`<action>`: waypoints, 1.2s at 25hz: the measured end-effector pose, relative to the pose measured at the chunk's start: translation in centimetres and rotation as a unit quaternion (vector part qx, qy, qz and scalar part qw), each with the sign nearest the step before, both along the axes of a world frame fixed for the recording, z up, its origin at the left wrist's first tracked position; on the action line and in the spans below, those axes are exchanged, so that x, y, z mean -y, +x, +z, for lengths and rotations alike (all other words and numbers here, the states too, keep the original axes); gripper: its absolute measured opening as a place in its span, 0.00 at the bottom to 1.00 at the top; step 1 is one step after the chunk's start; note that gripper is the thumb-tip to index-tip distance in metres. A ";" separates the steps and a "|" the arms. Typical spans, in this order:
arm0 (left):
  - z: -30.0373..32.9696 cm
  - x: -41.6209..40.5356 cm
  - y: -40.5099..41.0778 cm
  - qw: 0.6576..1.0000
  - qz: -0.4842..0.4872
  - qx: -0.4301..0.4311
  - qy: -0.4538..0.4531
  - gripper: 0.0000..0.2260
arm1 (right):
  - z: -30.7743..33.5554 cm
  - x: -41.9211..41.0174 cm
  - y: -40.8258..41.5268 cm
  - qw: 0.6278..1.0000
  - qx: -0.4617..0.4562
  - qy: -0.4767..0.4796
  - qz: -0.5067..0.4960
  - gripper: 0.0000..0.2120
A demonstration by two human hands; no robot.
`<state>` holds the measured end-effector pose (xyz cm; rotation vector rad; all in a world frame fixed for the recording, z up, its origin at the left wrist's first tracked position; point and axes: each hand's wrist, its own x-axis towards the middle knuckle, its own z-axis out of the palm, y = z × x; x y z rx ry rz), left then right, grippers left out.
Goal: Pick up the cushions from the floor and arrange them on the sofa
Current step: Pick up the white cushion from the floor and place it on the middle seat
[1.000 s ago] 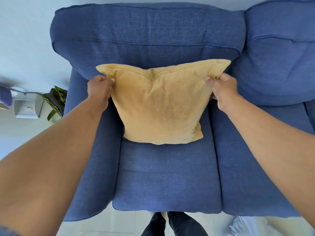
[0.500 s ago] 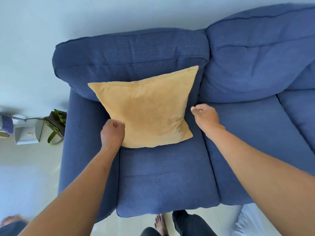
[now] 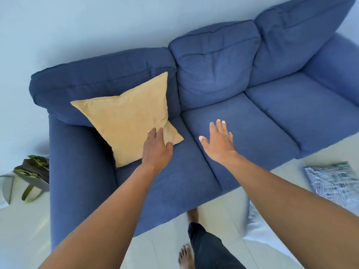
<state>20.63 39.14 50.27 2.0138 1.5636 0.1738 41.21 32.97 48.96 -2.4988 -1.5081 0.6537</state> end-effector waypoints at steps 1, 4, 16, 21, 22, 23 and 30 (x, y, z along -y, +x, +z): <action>0.5 1.6 0.7 1.000 -0.021 -0.003 0.015 0.29 | 0.5 2.3 0.3 1.000 -0.001 0.003 -0.008 0.35; 1.0 5.9 3.5 0.995 -0.090 -0.018 0.040 0.30 | 1.2 8.8 2.5 0.998 -0.001 0.009 -0.055 0.36; -4.8 21.8 25.5 0.958 -0.272 -0.091 -0.026 0.32 | -3.9 33.6 21.1 0.965 -0.035 -0.036 -0.257 0.36; -10.9 29.3 35.6 0.936 -0.315 -0.120 -0.098 0.32 | -10.2 43.3 29.3 0.940 -0.059 -0.104 -0.318 0.37; -12.1 30.2 36.8 0.934 -0.313 -0.127 -0.112 0.32 | -11.7 44.4 30.2 0.937 -0.064 -0.115 -0.324 0.37; -13.6 30.8 37.8 0.932 -0.314 -0.132 -0.125 0.32 | -13.4 45.1 30.9 0.934 -0.067 -0.120 -0.329 0.37; -31.4 32.4 42.5 0.904 -0.305 -0.226 -0.197 0.31 | -31.2 47.3 34.5 0.897 -0.151 -0.151 -0.386 0.37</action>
